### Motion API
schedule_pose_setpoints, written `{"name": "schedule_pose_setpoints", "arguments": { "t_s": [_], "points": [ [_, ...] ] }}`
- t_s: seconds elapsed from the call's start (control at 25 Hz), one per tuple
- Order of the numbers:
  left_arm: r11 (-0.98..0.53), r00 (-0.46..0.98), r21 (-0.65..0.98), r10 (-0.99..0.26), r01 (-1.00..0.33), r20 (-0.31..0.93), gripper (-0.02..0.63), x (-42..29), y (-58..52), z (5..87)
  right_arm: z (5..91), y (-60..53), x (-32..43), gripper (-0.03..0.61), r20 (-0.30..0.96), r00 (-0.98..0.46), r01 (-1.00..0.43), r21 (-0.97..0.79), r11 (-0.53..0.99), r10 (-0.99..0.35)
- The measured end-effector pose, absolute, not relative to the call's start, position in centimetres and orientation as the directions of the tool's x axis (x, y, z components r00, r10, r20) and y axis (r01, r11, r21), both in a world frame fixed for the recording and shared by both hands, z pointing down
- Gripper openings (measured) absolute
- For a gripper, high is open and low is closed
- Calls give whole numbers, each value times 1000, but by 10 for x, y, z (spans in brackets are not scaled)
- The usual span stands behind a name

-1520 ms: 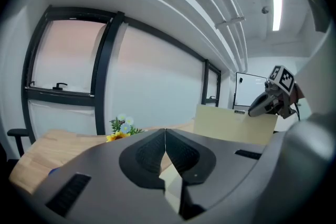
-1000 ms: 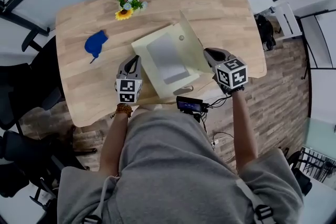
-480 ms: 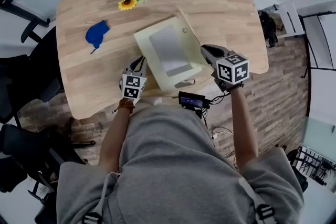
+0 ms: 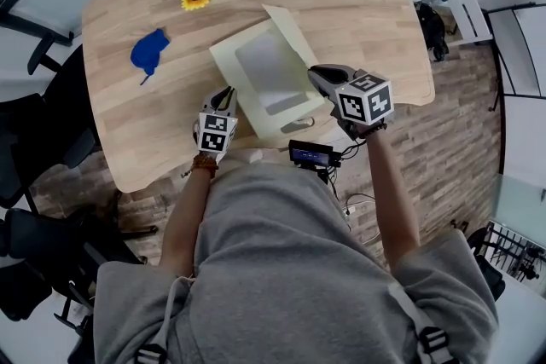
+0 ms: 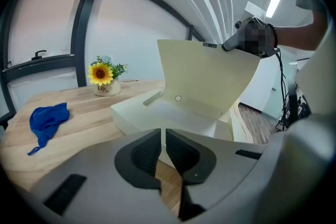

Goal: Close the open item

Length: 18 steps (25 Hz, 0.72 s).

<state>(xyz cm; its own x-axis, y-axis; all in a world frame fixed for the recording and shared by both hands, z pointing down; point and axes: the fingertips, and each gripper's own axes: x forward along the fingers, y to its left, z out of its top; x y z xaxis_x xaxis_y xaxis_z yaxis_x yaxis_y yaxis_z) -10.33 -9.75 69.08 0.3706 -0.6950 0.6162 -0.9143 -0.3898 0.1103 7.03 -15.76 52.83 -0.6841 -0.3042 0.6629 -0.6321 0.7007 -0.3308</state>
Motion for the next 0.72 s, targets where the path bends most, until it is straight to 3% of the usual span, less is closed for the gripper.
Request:
{"name": "schedule_pose_setpoints", "arguments": {
  "t_s": [0.32,0.52,0.56,0.72],
  "points": [
    [-347,359,139,-728,-928,584,12,-108,-107,670,532,-148,55,40,676,-681,-614,-315,724,-283],
    [-319,506,478,-794,-819,336,44,-95,-142,578,537,-136,44,40,728,-619,-601,-198,775,-294],
    [-349,530,500,-799,-793,283,73,-89,-150,557,537,-133,42,40,739,-606,-595,-174,784,-296],
    [-361,589,636,-787,-682,185,83,-73,-174,519,536,-126,34,38,765,-555,-583,-76,809,-328]
  ]
}}
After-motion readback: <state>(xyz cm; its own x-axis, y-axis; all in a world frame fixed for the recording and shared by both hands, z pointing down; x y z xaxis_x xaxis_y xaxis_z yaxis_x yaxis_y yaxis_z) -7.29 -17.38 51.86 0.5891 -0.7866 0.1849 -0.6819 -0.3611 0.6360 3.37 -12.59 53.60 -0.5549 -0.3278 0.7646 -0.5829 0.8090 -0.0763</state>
